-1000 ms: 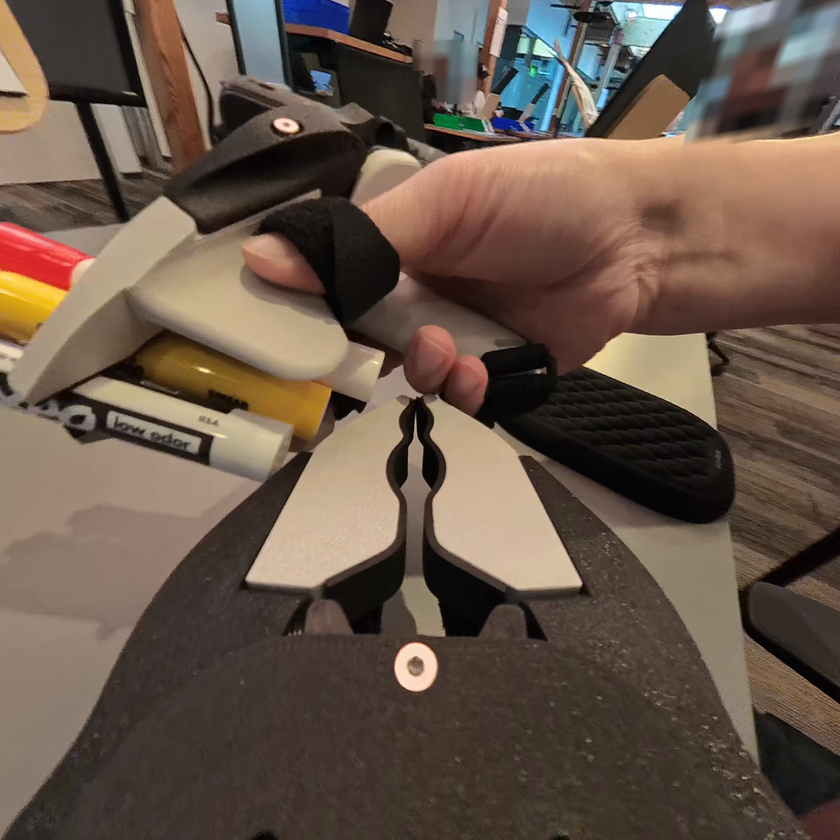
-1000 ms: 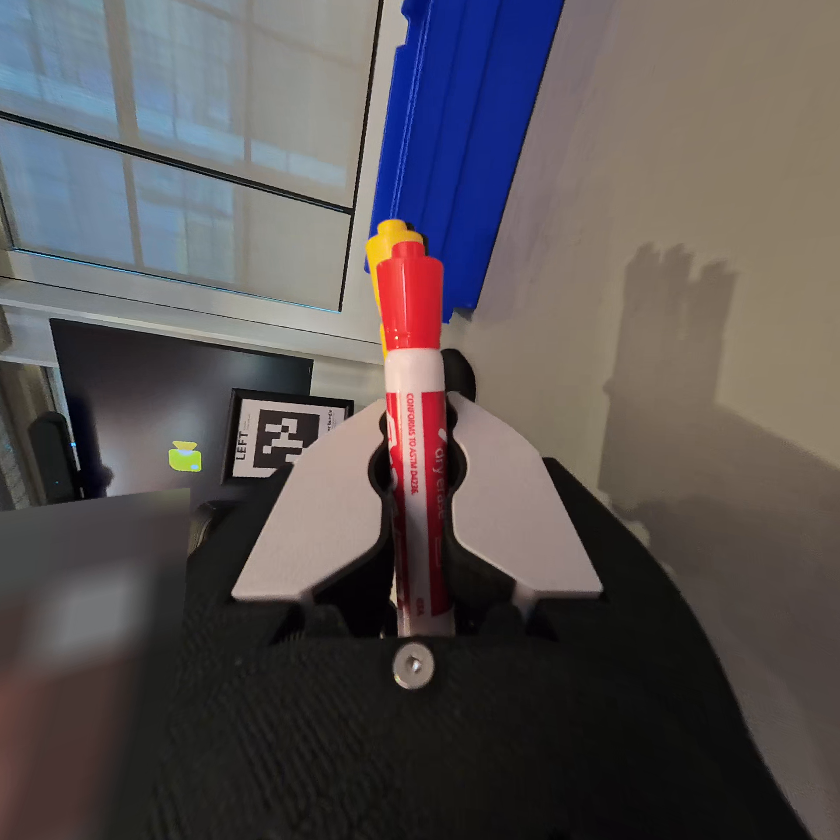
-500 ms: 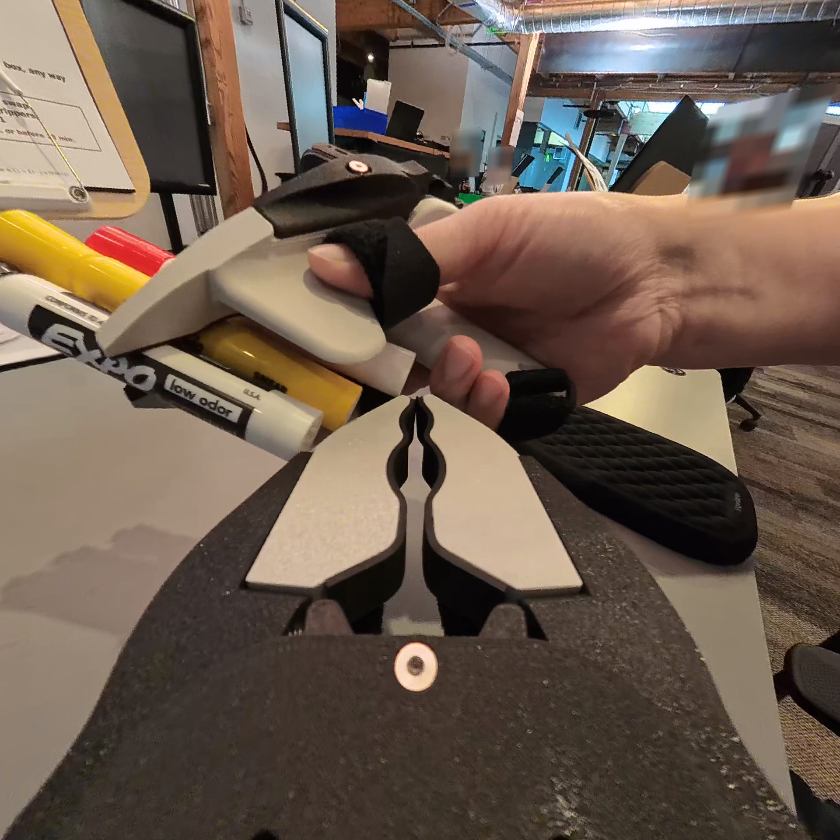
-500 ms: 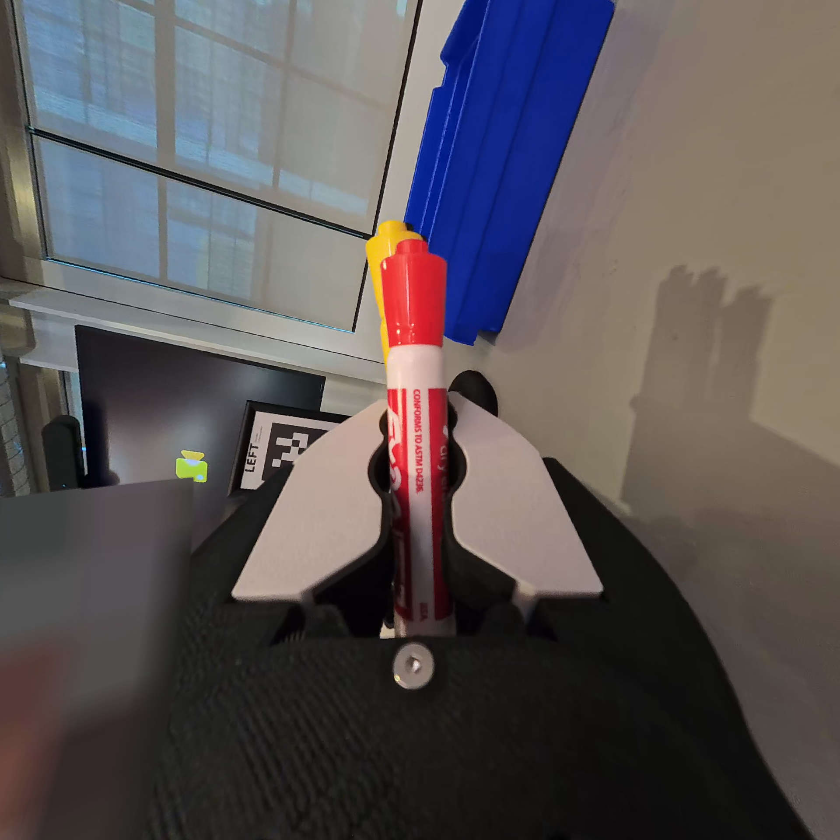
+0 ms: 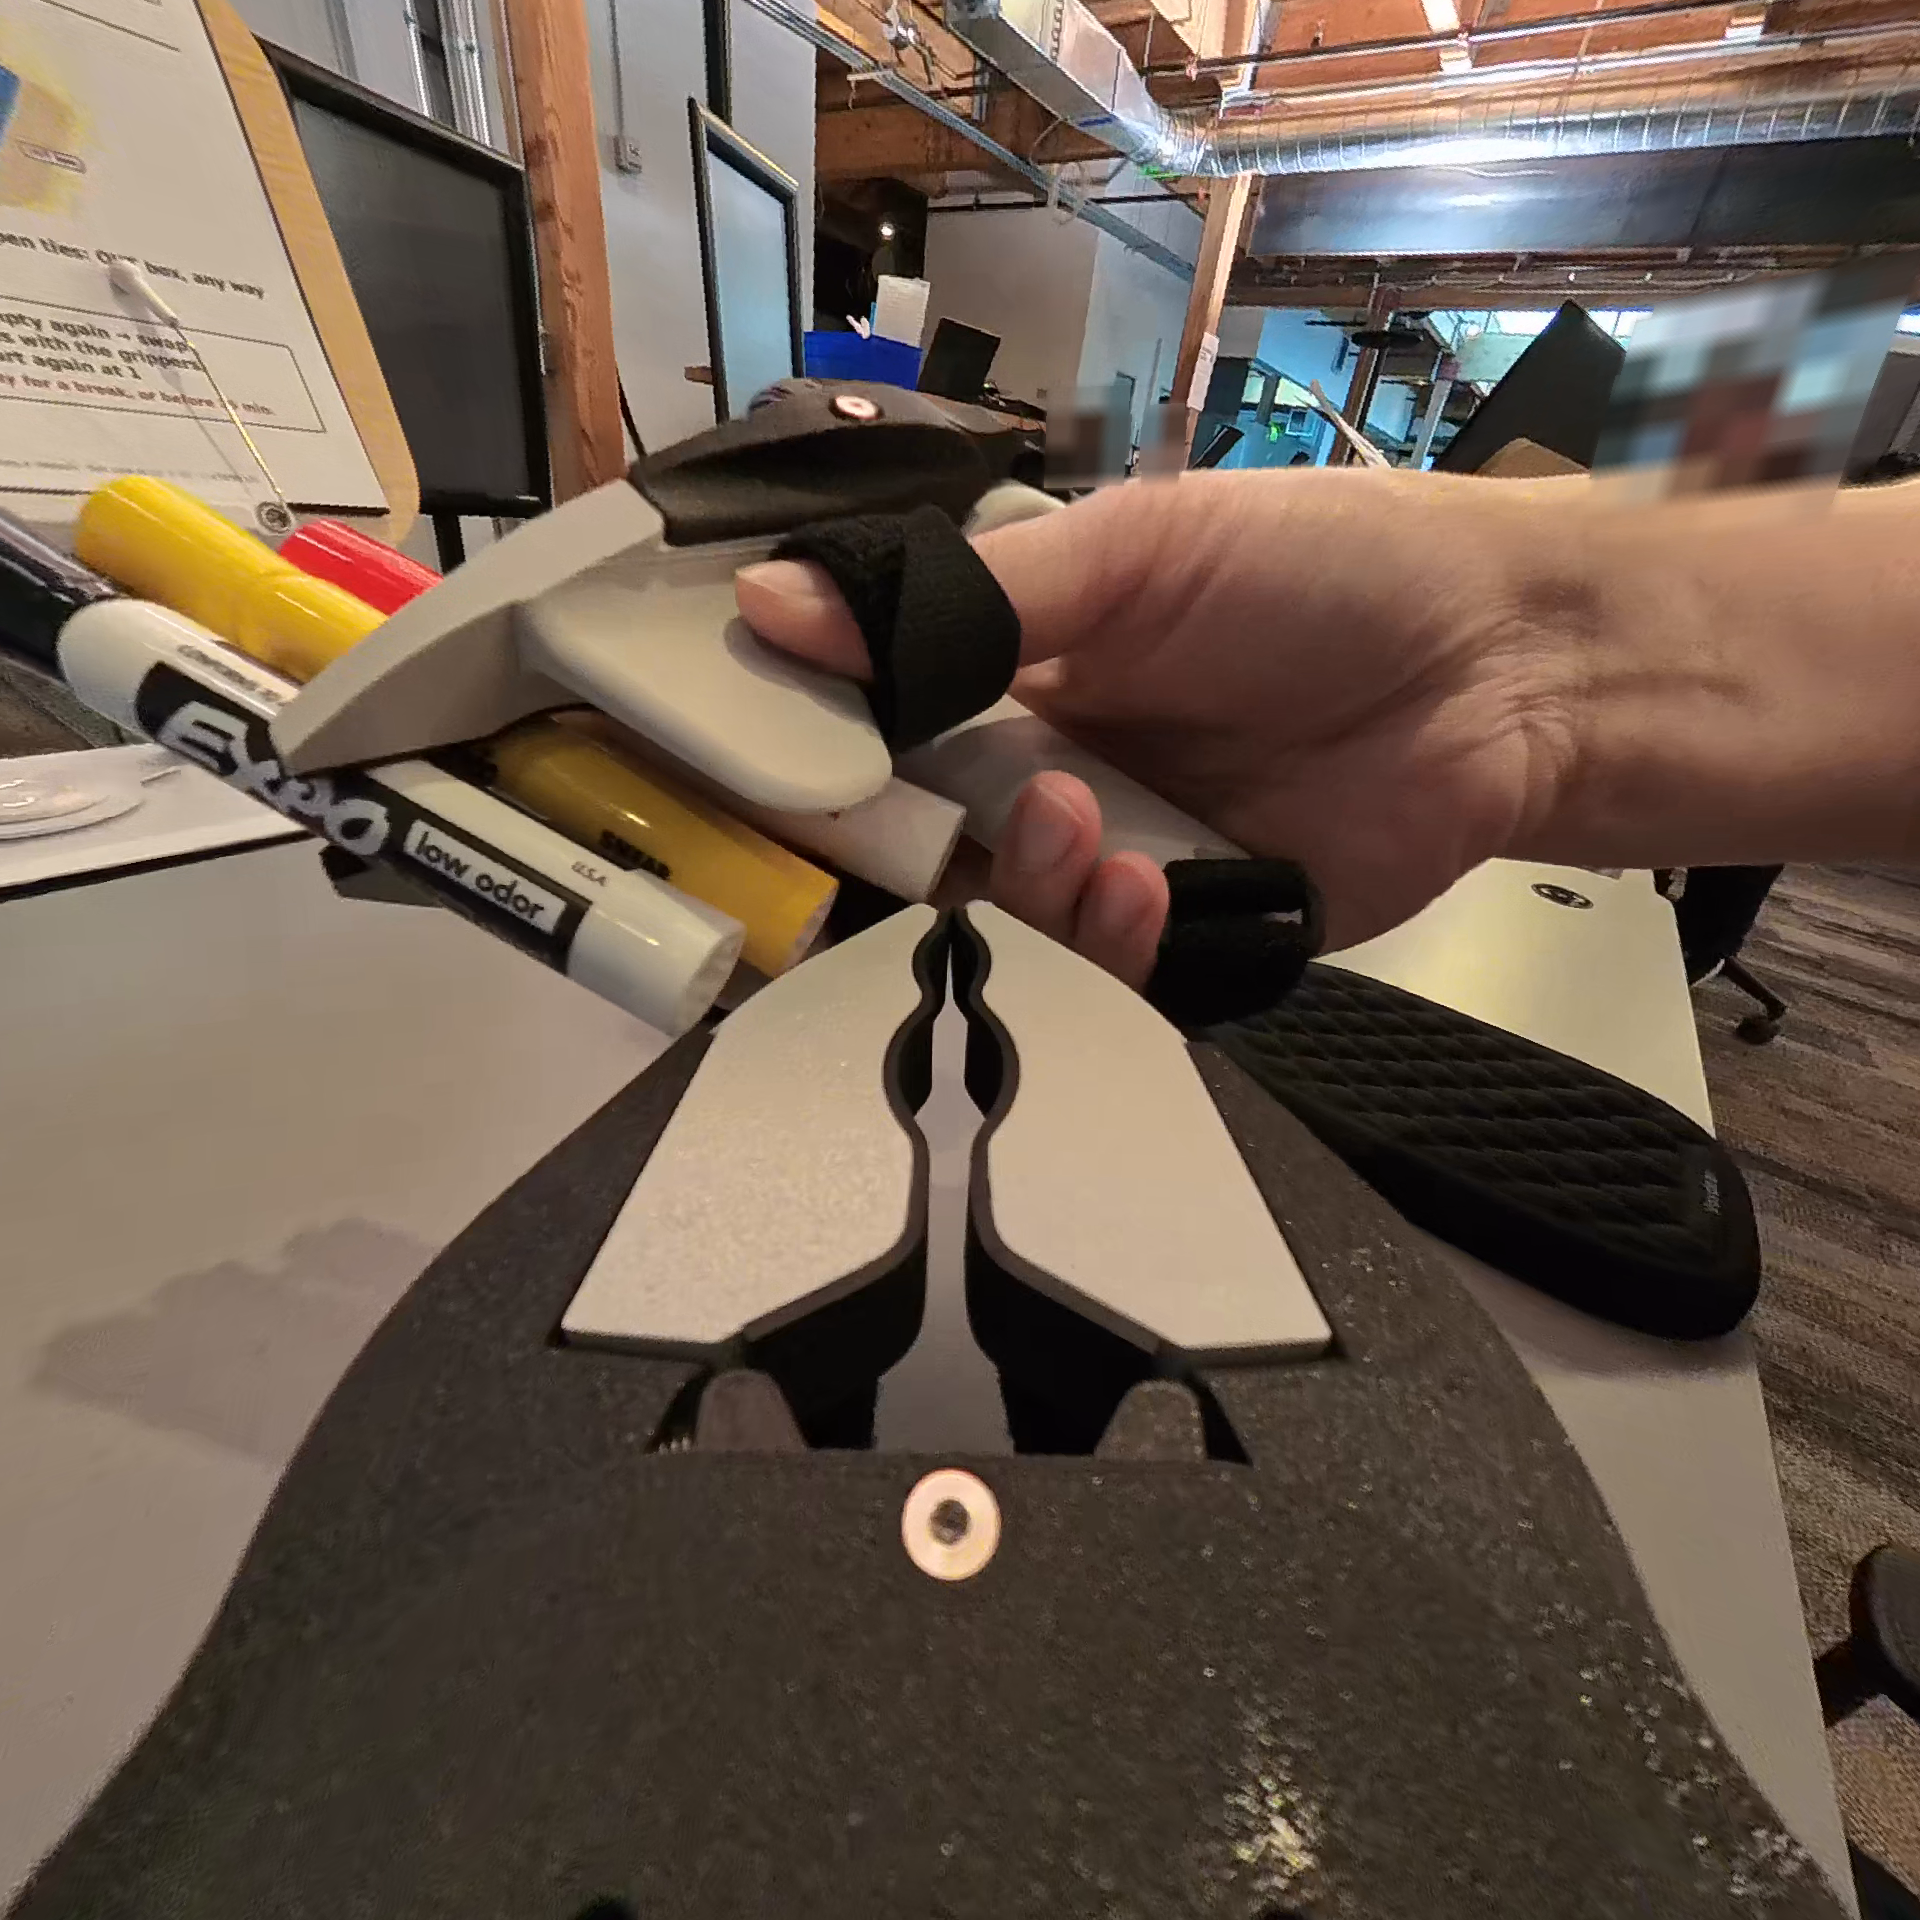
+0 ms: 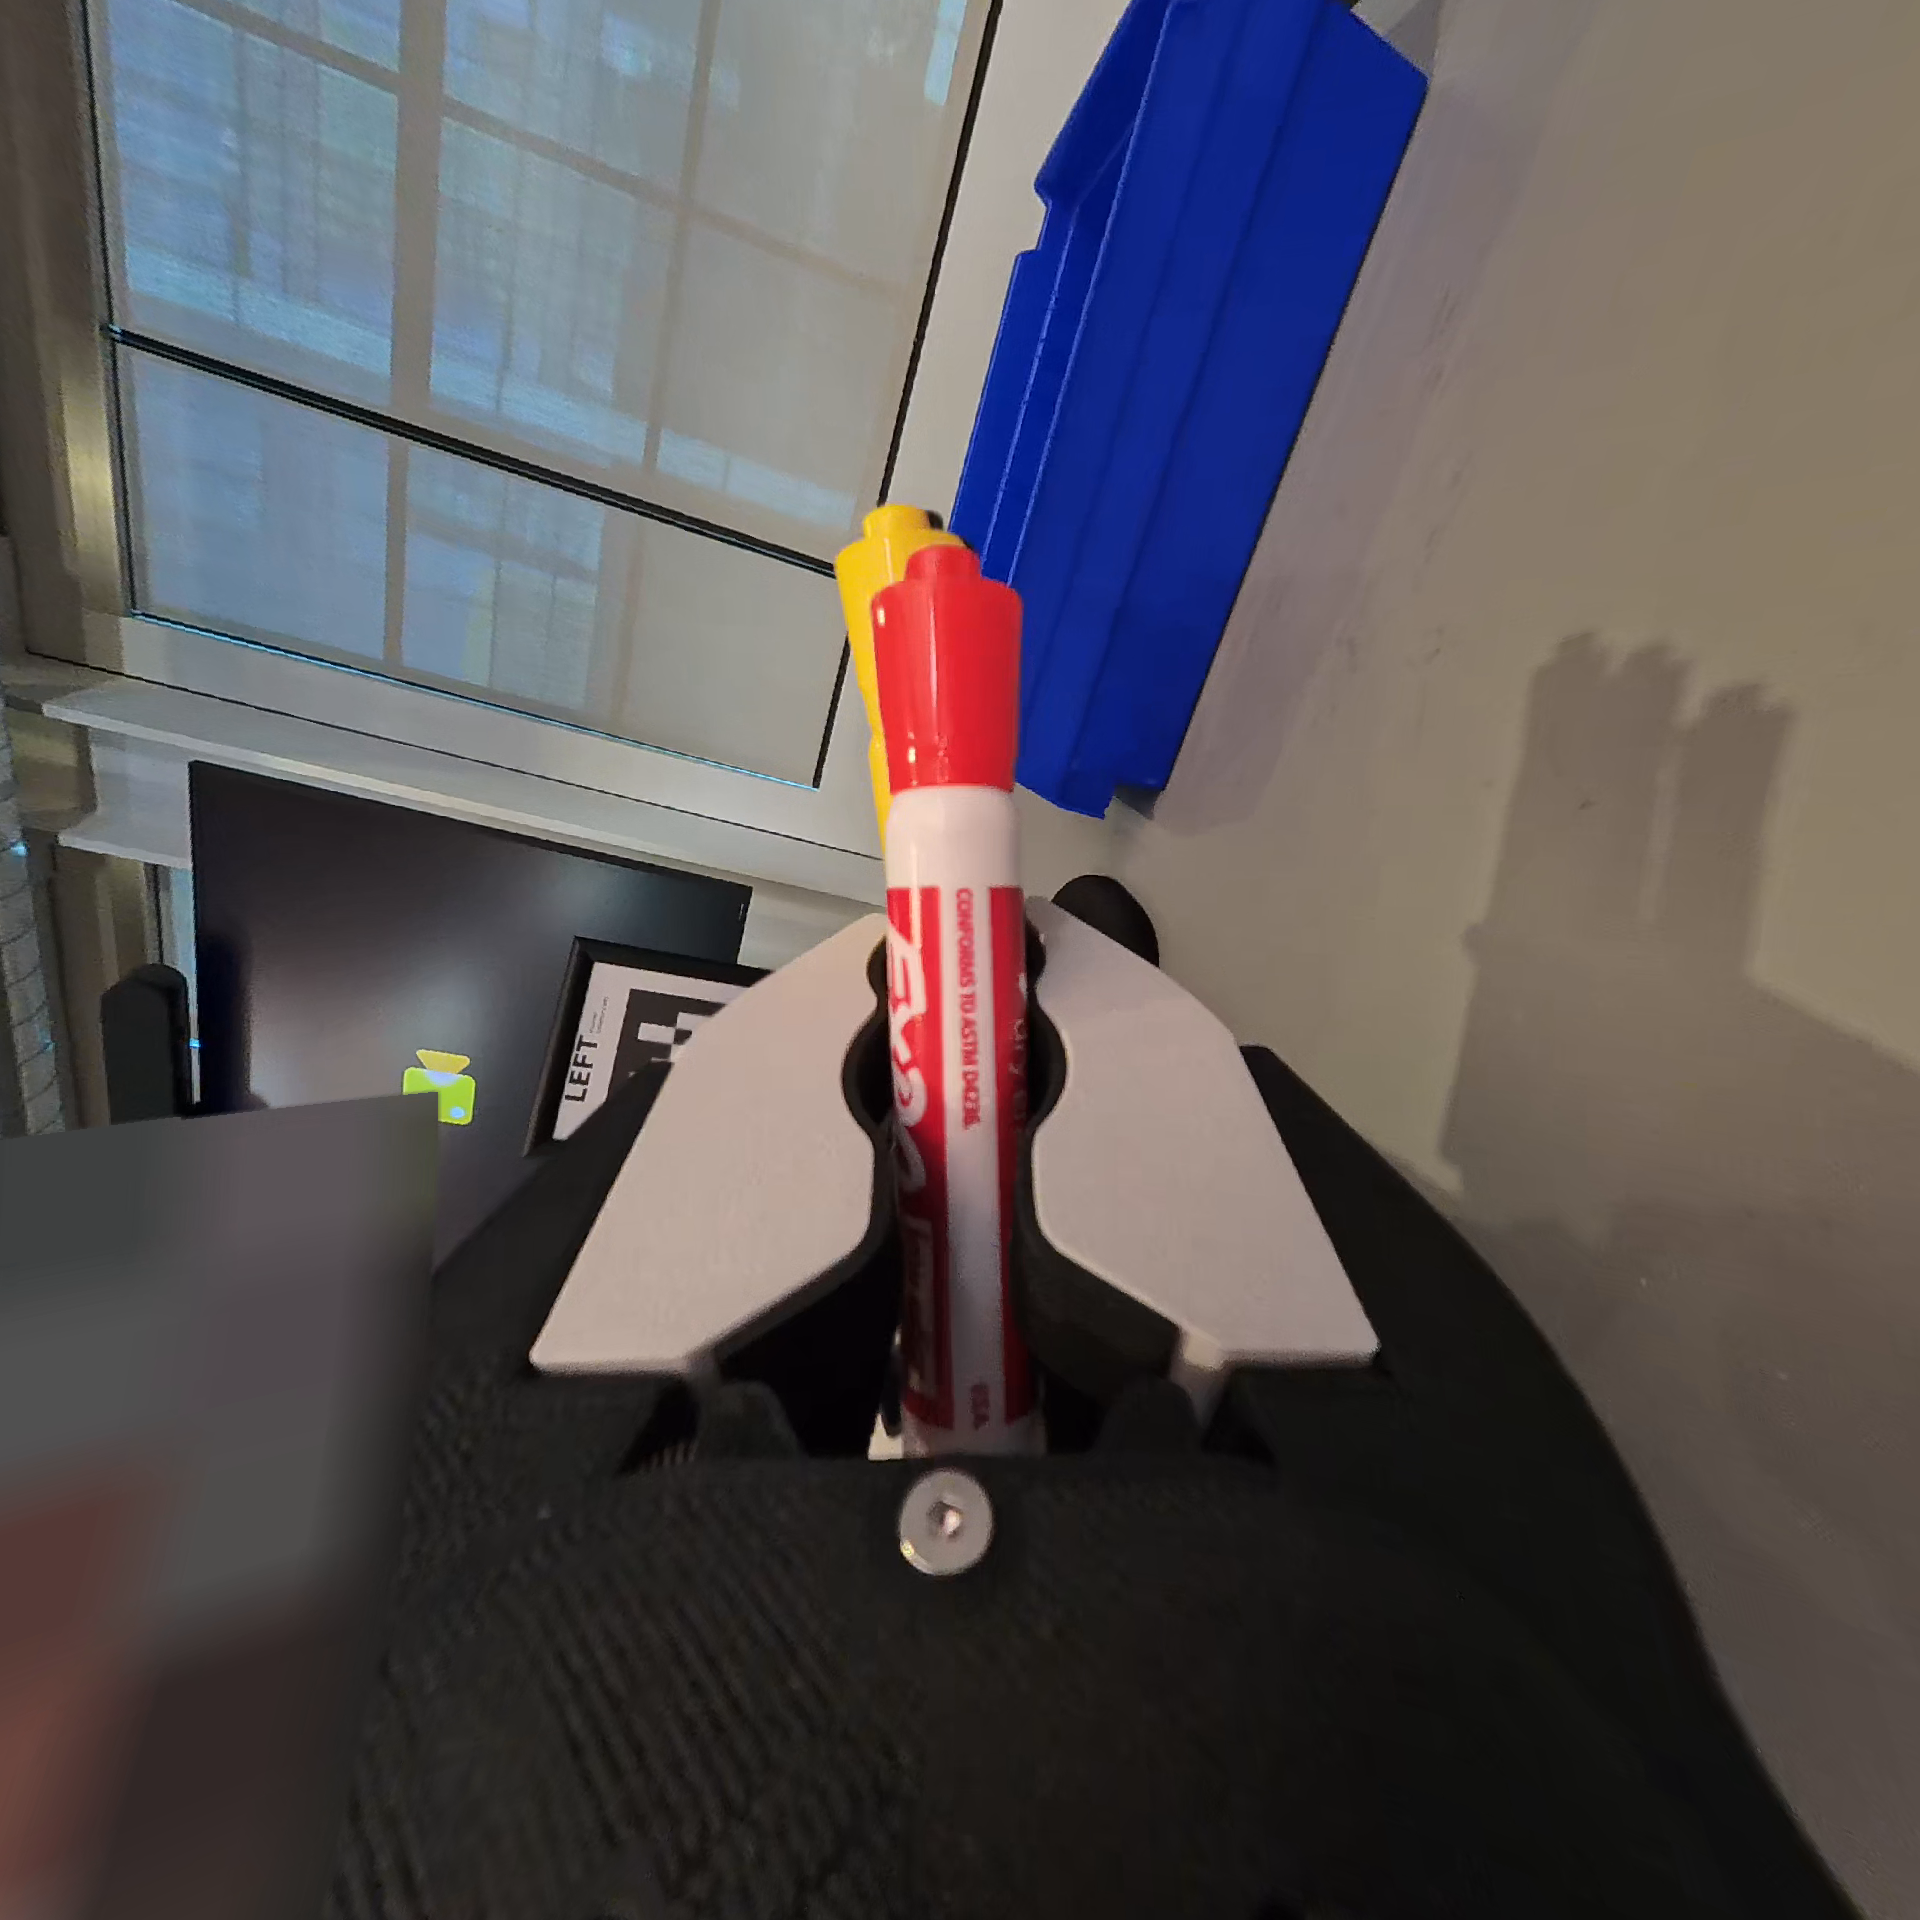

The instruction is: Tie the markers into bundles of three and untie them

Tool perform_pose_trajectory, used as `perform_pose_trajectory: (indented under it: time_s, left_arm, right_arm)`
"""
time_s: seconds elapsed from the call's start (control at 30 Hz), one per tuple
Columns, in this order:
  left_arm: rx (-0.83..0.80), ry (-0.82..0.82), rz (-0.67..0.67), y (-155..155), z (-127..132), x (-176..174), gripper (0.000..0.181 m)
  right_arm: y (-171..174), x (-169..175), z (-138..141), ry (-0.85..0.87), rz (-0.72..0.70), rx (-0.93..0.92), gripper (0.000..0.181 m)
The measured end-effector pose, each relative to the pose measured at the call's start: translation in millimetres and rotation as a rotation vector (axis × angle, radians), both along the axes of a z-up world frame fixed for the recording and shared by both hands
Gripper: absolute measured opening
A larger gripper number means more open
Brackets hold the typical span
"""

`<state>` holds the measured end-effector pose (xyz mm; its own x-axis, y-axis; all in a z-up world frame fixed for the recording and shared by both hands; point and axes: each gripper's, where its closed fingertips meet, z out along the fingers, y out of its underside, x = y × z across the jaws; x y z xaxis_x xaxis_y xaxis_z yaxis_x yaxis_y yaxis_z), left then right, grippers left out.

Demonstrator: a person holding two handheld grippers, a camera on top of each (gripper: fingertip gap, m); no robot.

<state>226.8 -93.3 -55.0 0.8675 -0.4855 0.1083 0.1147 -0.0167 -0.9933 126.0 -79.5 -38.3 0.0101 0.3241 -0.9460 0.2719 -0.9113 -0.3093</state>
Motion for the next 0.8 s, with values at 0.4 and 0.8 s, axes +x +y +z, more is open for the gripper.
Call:
perform_pose_trajectory:
  time_s: [0.4, 0.8]
  left_arm:
    - [0.064, -0.084, -0.055, -12.9, 14.7, -2.1, 0.0]
    - [0.035, -0.058, -0.02, -5.5, 8.4, -3.4, 0.0]
  right_arm:
    - [-1.8, -1.1, -2.3, -0.001, 0.036, 0.065, 0.02]
    - [-3.4, -1.5, -5.7, -0.022, 0.037, 0.026, 0.02]
